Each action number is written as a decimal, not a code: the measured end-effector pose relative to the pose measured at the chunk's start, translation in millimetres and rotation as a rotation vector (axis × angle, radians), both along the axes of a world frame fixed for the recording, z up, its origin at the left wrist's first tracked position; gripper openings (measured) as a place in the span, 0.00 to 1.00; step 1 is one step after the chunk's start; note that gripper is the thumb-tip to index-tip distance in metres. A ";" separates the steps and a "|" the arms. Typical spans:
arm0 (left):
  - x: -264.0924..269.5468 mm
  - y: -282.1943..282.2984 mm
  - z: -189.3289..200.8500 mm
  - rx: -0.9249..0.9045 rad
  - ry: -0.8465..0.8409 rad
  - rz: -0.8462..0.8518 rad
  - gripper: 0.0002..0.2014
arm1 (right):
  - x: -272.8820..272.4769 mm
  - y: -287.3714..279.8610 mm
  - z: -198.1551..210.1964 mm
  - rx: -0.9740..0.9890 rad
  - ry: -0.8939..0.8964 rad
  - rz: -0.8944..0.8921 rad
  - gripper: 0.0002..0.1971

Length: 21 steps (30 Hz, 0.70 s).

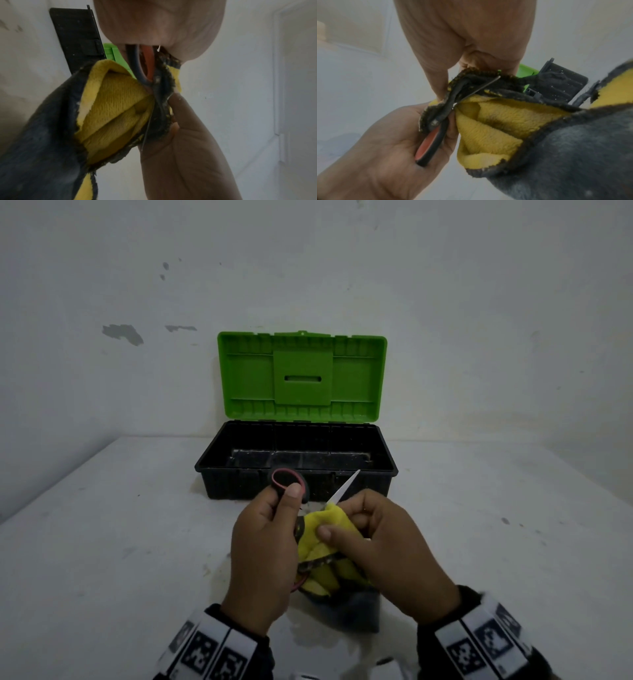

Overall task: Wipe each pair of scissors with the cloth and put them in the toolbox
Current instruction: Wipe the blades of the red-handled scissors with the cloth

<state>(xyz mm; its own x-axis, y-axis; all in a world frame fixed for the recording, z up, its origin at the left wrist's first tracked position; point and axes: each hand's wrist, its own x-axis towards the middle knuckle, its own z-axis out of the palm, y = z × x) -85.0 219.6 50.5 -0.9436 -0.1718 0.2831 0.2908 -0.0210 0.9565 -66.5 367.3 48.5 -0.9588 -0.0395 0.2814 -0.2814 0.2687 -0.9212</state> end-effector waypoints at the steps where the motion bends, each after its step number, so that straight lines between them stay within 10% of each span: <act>1: 0.5 0.6 0.3 -0.009 0.006 0.002 0.12 | -0.1 -1.4 -0.4 0.014 0.017 -0.017 0.09; 21: 0.0 -1.9 -3.8 0.309 -0.161 -0.009 0.15 | 14.6 29.5 2.8 0.074 -0.040 -0.086 0.09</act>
<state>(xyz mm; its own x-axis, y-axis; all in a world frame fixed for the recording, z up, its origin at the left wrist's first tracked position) -84.9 217.7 46.7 -0.9737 -0.2179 0.0662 0.1351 -0.3185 0.9383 -51.9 396.8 51.3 -0.9700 0.0242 0.2421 -0.2177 0.3581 -0.9079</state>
